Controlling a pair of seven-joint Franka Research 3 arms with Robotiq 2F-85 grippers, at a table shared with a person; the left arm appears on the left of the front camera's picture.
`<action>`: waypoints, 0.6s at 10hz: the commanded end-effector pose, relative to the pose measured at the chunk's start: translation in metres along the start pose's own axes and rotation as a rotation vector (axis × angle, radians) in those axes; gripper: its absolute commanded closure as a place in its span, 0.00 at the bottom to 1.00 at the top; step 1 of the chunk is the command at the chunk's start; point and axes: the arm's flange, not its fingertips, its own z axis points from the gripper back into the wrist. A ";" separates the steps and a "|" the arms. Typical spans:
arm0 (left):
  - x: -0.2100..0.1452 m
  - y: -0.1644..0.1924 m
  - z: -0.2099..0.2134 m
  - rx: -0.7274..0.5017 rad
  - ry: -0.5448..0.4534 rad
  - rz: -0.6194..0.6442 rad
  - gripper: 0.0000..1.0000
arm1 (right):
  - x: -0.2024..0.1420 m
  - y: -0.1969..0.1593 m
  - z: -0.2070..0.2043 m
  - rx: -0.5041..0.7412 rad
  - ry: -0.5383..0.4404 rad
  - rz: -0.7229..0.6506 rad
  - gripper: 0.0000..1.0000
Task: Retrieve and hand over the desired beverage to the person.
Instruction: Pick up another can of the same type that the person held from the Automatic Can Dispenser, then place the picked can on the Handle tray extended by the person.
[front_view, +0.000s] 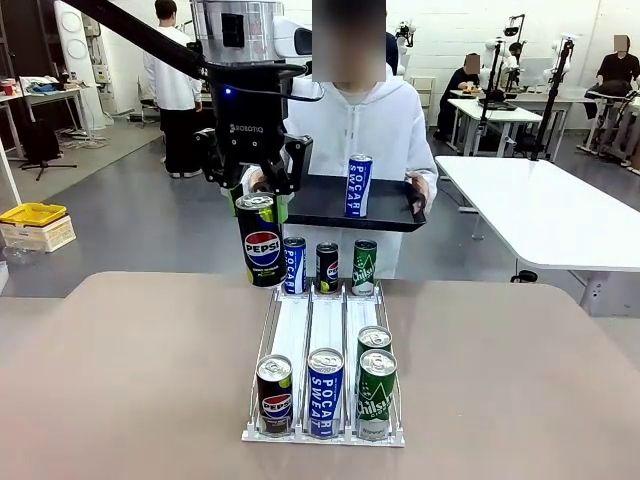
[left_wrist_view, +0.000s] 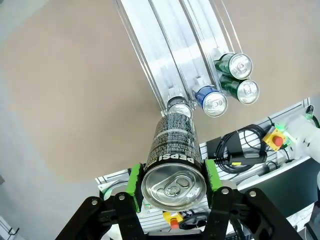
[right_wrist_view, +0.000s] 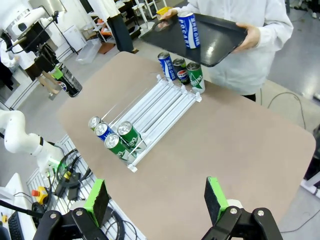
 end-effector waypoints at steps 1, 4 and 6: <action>0.000 -0.002 -0.001 0.001 0.001 0.004 1.00 | 0.002 -0.002 -0.001 0.025 -0.022 0.011 0.00; 0.000 -0.002 -0.001 0.001 0.001 0.004 1.00 | 0.002 -0.002 -0.001 0.025 -0.022 0.011 0.00; 0.000 -0.002 -0.001 0.001 0.001 0.004 1.00 | 0.002 -0.002 -0.001 0.025 -0.022 0.011 0.00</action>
